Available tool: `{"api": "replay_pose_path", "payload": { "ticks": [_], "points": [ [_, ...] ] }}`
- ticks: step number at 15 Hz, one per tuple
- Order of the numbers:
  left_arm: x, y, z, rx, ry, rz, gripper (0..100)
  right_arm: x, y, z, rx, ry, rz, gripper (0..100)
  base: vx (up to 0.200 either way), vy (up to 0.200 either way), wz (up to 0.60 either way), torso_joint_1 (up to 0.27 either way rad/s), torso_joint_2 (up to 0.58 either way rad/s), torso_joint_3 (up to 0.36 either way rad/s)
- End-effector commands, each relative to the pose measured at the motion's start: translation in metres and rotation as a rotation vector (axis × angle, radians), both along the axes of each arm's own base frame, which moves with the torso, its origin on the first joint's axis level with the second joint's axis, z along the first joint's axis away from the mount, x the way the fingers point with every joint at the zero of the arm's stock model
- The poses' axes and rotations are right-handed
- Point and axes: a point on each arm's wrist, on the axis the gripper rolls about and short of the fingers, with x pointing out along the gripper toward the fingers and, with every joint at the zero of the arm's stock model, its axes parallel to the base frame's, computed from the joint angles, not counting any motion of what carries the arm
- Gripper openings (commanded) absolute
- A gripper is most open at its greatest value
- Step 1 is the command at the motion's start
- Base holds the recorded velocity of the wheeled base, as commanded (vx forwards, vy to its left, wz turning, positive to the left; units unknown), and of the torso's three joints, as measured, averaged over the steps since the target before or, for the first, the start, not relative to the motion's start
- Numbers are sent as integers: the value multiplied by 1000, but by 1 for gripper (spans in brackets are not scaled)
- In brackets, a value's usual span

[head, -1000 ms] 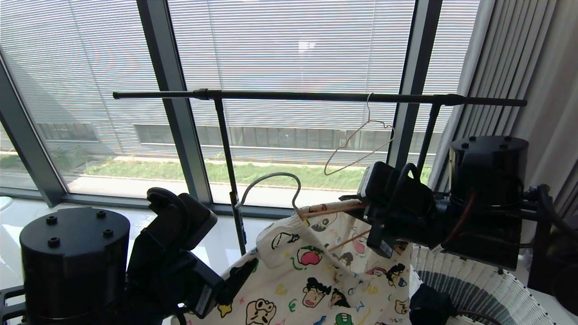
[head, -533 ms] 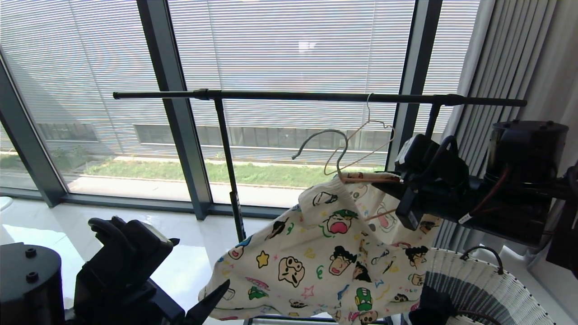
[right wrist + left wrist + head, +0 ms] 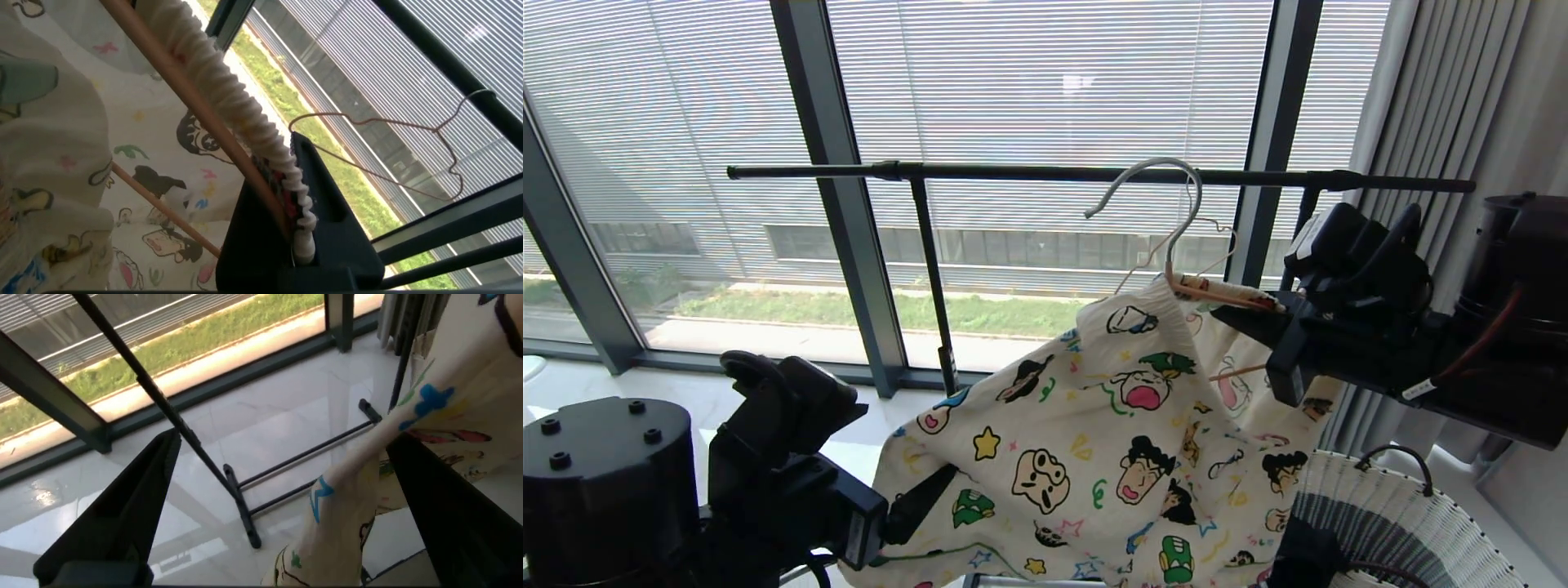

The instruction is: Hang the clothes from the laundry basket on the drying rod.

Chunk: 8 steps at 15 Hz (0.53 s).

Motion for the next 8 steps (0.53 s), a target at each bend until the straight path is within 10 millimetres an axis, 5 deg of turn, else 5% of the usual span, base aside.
{"api": "replay_pose_path", "payload": {
  "ticks": [1, 3, 4, 8],
  "points": [
    [8, -5, -12, 28, 54, -12, 100, -3, -2, 4, 10, -12, 1, 0, 0, 0, 0, 0, 0, 0],
    [7, -5, -12, 24, 55, -23, 100, -4, -3, 5, 13, -16, 1, 0, 0, 0, 0, 0, 0, 0],
    [7, -4, -11, 21, 53, -21, 0, -4, -3, 6, 16, -15, 1, 0, 0, 0, 0, 0, 0, 0],
    [5, -1, -12, 19, 55, -12, 0, -5, -5, 8, 24, -18, -9, 0, 0, 0, 0, 0, 0, 0]
  ]
}}
